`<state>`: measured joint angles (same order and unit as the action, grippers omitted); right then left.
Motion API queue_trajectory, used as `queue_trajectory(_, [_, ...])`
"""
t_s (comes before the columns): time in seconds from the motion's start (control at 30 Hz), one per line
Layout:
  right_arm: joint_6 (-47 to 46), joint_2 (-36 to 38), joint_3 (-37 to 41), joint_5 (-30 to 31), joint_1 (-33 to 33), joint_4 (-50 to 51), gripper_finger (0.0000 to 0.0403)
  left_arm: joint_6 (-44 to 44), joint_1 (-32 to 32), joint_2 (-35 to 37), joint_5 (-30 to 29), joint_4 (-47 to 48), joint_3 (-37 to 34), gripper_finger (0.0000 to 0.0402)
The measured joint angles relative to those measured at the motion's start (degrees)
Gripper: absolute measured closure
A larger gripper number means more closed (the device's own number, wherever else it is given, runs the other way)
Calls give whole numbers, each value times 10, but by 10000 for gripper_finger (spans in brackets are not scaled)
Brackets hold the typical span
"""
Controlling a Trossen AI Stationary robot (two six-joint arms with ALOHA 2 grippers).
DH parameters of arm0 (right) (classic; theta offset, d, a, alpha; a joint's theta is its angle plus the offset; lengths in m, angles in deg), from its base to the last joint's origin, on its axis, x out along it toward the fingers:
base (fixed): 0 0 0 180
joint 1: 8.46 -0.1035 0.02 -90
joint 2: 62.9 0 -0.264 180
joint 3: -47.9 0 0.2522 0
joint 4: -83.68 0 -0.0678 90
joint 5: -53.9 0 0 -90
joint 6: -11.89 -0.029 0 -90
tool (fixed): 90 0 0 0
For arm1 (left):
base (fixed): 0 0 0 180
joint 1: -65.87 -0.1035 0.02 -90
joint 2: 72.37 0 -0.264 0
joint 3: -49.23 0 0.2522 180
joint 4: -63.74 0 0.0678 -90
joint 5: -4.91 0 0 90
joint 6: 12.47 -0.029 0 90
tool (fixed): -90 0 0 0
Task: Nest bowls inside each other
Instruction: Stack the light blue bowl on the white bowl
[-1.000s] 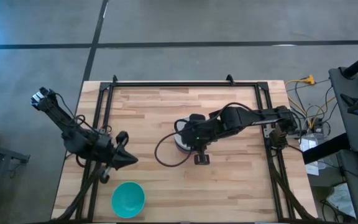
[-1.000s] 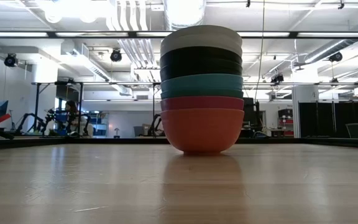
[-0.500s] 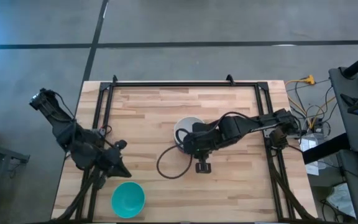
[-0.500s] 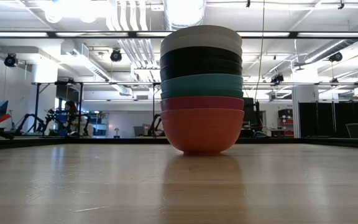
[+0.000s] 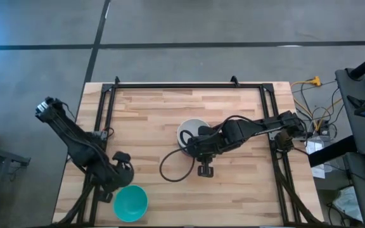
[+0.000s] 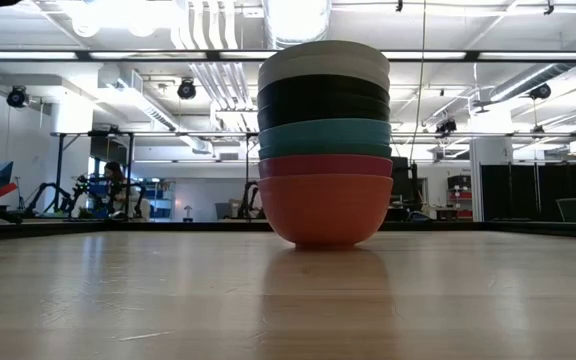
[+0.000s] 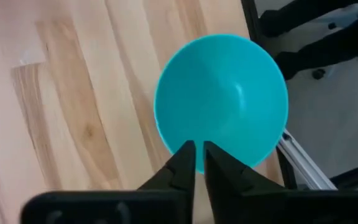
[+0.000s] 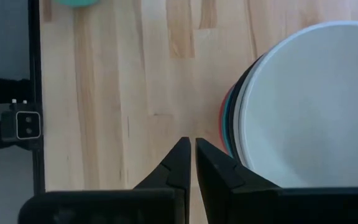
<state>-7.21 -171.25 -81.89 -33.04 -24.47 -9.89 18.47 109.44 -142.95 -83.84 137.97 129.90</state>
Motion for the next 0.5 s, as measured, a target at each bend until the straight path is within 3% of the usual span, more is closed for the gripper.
queue_trajectory(0.27, [-5,0,0,0,-10,-3,385,8,0,-11,-17,-16,-22,286])
queue_trajectory(0.5, [-4,0,0,0,-35,-10,385,132,-1,-11,-4,-48,-94,218])
